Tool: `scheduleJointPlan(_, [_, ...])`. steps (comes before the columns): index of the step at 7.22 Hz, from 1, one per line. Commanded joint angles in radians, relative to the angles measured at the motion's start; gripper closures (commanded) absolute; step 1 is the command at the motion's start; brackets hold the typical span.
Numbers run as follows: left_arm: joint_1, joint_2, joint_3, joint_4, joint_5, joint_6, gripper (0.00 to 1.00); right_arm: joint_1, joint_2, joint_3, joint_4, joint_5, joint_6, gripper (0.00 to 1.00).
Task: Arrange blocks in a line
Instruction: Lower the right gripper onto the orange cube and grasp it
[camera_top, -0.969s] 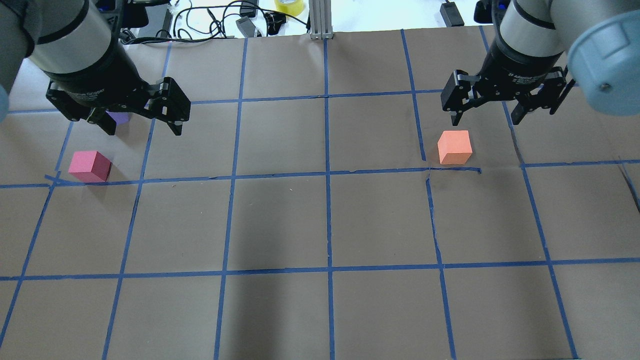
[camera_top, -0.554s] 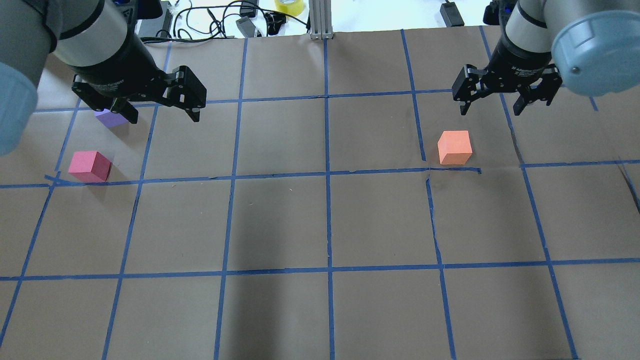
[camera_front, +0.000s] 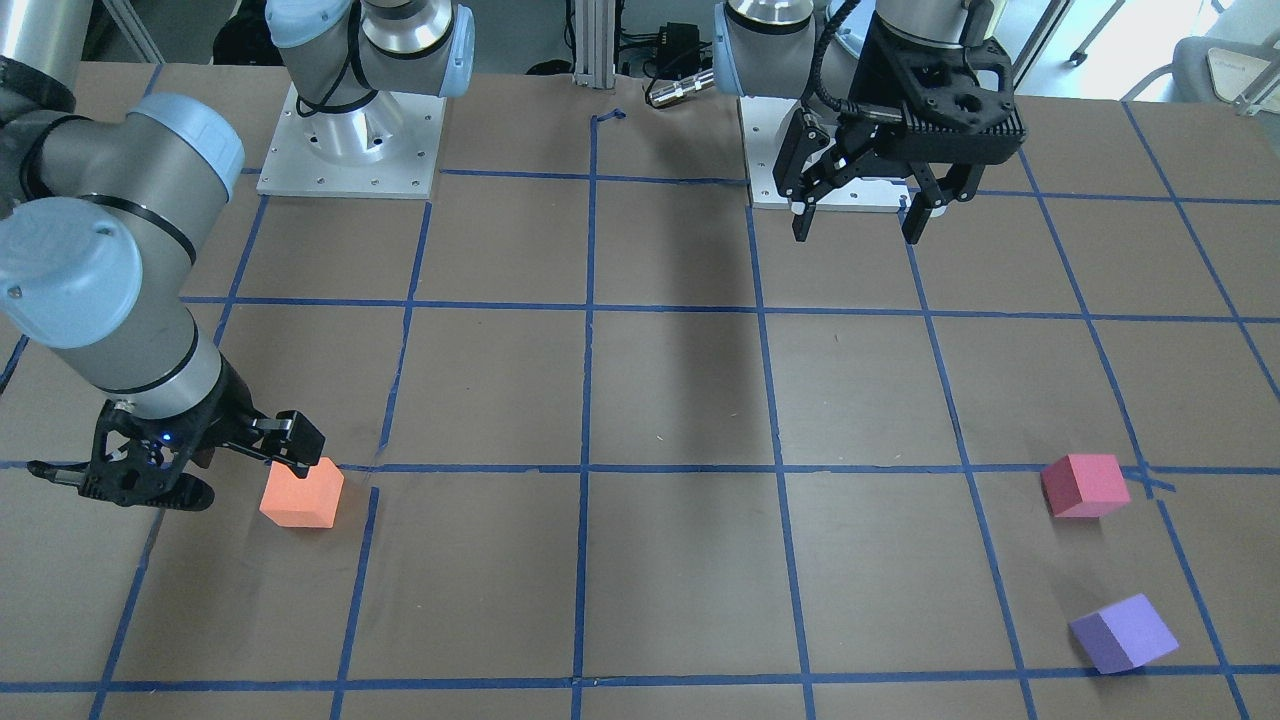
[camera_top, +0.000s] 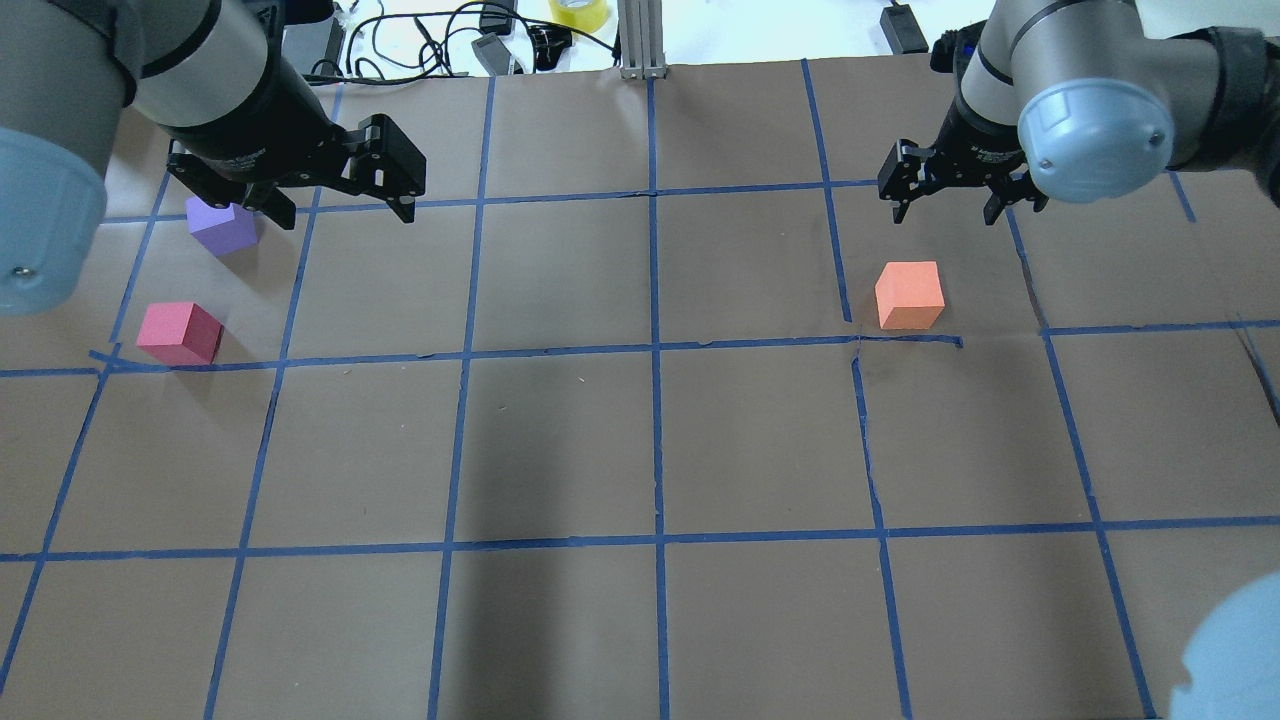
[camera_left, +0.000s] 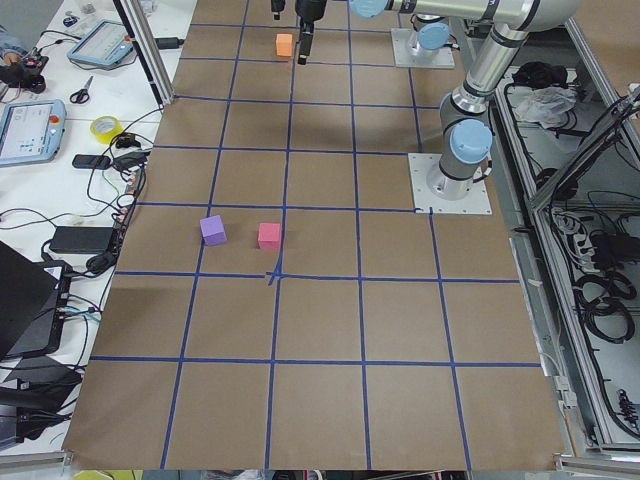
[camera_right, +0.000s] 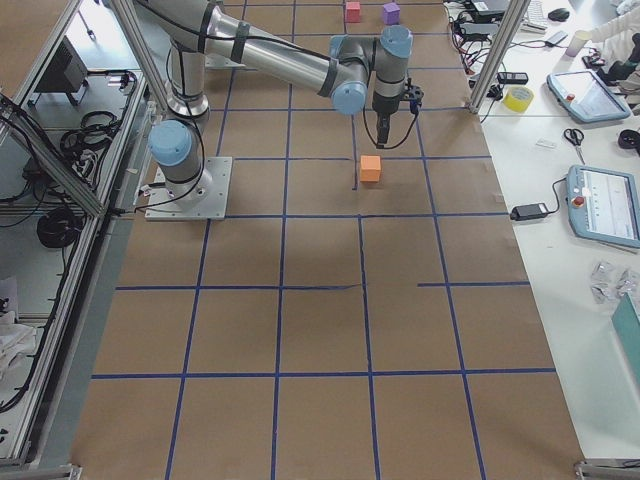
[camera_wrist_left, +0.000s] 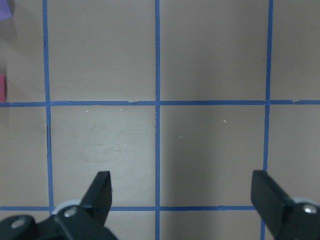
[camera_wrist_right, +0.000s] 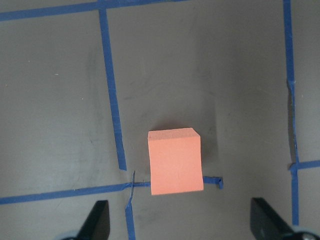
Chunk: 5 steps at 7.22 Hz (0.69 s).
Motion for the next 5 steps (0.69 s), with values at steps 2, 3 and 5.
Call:
scheduleJointPlan(2, [-0.005, 0.002, -0.002, -0.002, 0.0, 0.004, 0.0, 0.0, 0.108, 0.001, -0.036, -0.005, -0.007, 0.0])
scheduleJointPlan(3, [-0.005, 0.01, -0.002, -0.005, 0.005, 0.006, 0.0, 0.0, 0.128, 0.001, -0.035, -0.006, -0.009, 0.0])
scheduleJointPlan(5, [-0.004, 0.016, -0.004, -0.008, 0.011, 0.01, 0.0, 0.0, 0.162, 0.006, -0.033, -0.009, -0.055, 0.0])
